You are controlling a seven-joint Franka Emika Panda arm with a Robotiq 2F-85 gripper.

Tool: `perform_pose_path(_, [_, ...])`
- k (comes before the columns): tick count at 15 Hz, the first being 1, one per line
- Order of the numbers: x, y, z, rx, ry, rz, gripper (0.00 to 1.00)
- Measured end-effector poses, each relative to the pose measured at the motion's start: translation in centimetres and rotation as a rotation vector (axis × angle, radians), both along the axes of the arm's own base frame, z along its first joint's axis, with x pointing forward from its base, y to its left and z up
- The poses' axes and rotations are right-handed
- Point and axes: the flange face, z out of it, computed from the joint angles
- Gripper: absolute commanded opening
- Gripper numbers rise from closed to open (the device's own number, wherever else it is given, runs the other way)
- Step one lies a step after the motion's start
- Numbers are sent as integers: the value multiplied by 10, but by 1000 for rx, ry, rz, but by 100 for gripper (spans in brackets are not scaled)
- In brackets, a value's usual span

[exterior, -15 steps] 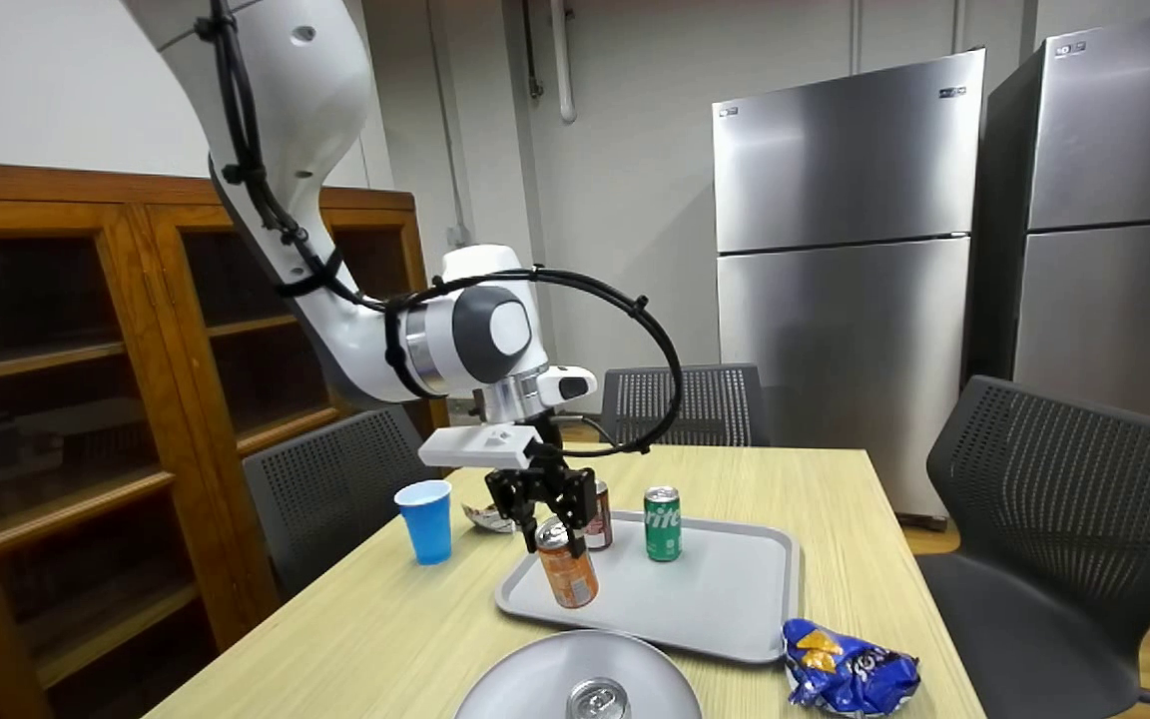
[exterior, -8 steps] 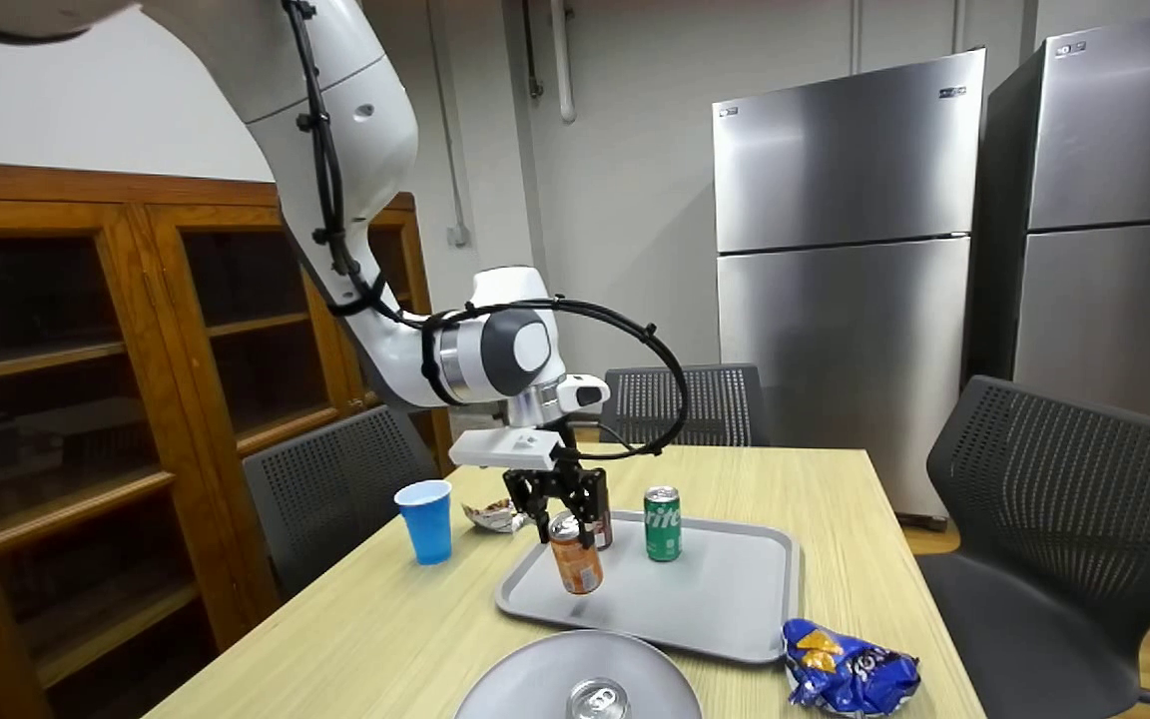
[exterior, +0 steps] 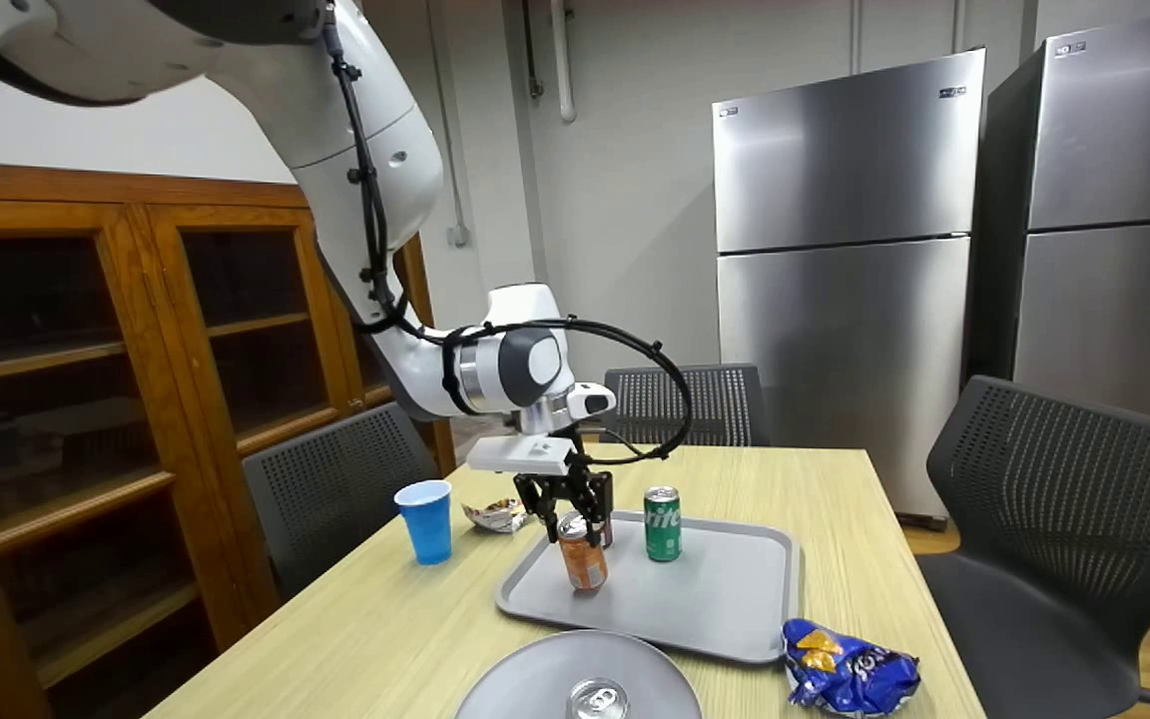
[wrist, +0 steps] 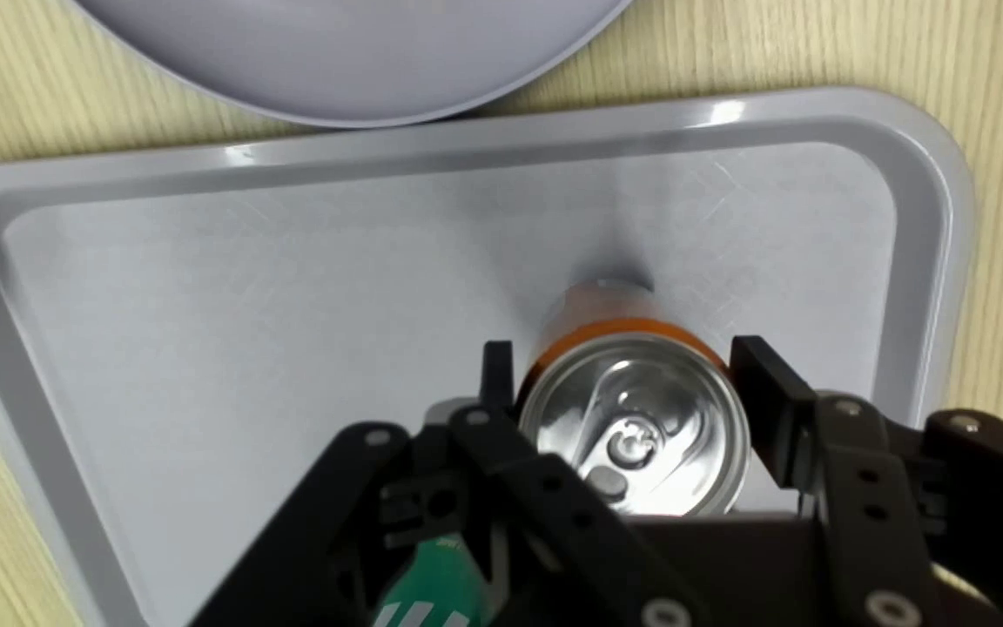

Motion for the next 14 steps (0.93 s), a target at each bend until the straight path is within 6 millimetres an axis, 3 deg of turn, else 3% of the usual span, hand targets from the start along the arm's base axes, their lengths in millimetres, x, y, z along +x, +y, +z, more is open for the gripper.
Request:
perform_pose_path(3, [7,1,-2,-2,-2,21,99])
perform_pose_path(14, [17,-8,22,-9,-48,39,100])
